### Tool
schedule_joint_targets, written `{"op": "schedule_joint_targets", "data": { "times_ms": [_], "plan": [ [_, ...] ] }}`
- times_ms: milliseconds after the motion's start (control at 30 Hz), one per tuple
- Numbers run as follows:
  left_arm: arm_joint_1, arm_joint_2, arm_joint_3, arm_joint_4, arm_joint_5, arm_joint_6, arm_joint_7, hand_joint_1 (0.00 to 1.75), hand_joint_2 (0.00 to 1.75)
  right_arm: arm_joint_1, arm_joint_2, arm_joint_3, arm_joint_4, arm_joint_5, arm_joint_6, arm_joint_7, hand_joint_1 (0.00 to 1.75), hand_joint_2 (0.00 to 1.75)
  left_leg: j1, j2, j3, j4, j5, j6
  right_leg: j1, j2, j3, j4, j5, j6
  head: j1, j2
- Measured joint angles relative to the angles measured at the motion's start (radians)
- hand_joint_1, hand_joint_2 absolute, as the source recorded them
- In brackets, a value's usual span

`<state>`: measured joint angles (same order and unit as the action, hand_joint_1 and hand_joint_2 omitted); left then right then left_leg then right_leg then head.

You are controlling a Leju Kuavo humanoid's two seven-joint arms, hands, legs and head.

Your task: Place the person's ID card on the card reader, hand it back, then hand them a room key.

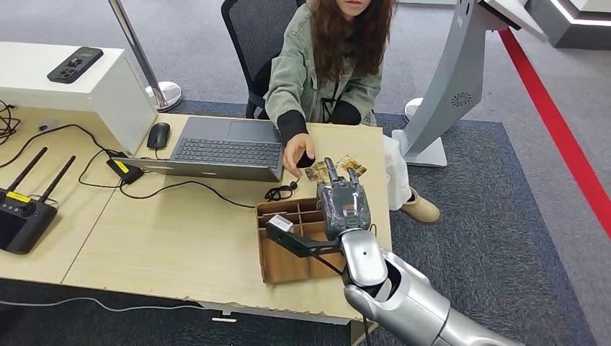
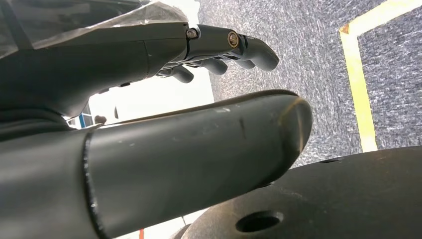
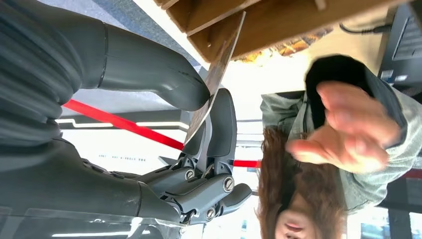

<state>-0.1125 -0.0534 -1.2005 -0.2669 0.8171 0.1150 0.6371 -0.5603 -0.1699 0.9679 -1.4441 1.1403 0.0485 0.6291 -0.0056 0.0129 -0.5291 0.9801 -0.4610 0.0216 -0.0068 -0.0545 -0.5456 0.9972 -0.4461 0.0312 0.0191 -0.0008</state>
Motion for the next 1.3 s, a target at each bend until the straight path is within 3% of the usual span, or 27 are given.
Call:
{"op": "schedule_joint_targets", "data": {
  "times_ms": [1300],
  "plan": [
    [-0.003,0.001,-0.005,0.001,-0.004,-0.009,0.006,0.00,0.00,0.078,-0.057,-0.157,-0.196,0.013,-0.101,0.000,1.75,1.75,0.000,0.000,0.000,0.000,0.000,0.000,0.000,0.000,0.000,0.000,0.000,0.000,0.000,0.000]
  ]
}}
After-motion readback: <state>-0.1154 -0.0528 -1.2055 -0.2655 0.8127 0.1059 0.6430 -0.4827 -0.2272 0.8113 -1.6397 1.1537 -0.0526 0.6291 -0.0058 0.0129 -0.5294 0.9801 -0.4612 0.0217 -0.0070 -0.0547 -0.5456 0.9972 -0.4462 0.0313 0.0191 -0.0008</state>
